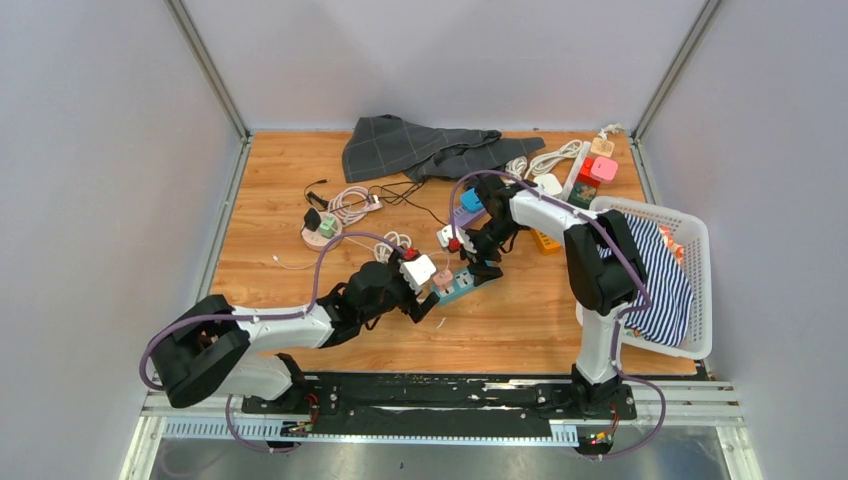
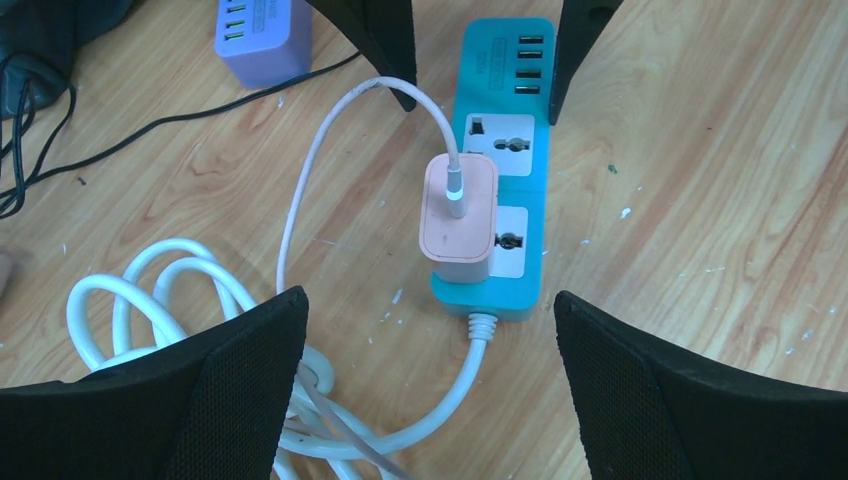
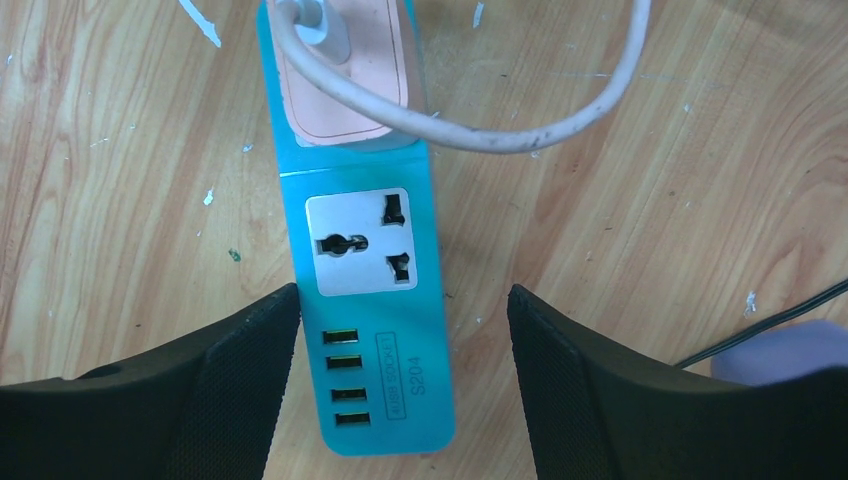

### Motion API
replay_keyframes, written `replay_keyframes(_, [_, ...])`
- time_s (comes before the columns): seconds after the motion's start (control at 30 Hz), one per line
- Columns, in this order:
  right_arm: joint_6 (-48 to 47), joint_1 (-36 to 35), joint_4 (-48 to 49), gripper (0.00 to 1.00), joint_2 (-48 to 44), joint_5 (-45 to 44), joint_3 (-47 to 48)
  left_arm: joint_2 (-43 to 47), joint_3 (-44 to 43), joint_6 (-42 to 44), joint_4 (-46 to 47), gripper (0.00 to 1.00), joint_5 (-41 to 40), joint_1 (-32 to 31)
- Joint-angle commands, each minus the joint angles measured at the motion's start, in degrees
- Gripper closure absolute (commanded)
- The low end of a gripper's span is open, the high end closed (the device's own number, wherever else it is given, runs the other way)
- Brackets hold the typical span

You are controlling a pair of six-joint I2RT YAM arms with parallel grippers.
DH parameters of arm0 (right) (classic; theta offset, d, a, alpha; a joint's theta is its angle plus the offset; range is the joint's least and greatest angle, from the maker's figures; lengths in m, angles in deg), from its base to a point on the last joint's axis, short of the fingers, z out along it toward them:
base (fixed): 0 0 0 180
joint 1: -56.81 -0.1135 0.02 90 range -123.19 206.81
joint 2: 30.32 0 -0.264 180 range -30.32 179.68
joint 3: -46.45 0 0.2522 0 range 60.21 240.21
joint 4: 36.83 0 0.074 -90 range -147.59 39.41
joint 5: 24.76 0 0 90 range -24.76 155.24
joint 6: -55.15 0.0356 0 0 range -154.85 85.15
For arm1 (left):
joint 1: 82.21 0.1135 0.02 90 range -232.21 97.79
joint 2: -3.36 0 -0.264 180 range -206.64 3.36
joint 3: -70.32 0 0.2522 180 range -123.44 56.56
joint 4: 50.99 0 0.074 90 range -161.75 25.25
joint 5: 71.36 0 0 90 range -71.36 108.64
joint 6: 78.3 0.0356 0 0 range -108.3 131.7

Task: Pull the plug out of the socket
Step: Remove the plug from the socket.

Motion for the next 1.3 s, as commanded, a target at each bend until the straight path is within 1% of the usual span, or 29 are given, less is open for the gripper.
replay_keyframes(0.0, [4.55,0.81,2.02,0.23,0.27,0.57,-1.49,-2.54,-0.69,1.00,4.35,0.07,-2.36,-0.46])
replay_keyframes(0.23, [7.77,1.23,3.84,0.23,0.35,0.37,-1.31,-6.64,-4.11,0.44,4.37,0.14,-0.77,-2.48])
replay_keyframes(0.4, [8.34,1.32,4.03,0.23,0.38,0.32,-1.32,-9.48,-6.13,-0.26,4.74,0.22,1.35,-2.73])
replay_keyframes(0.53, [8.86,1.49,4.03,0.23,0.29,0.28,-1.35,-10.89,-5.90,-0.77,6.29,0.26,0.60,-2.74])
replay_keyframes(0.6, [9.16,1.73,4.03,0.23,0.38,0.28,-1.35,-10.18,-5.30,-0.76,6.74,0.26,-0.83,-2.74])
replay_keyframes(0.7, [9.64,2.10,4.03,0.23,0.42,-0.02,-1.45,-6.41,-3.92,-0.06,6.77,0.25,-3.66,-2.74])
replay_keyframes(0.83, [9.87,2.24,4.03,0.23,0.64,-0.59,-1.78,-2.26,-2.59,0.03,6.75,0.23,-3.19,-2.74])
replay_keyframes(1.07, [10.32,2.42,4.03,0.23,0.74,-0.69,-1.87,-4.33,-1.21,-3.37,10.31,0.24,-0.04,-2.74])
replay_keyframes(1.27, [10.79,2.51,4.06,0.23,1.42,-1.20,-2.35,-6.57,-2.01,-1.07,10.42,0.26,-0.08,-2.74])
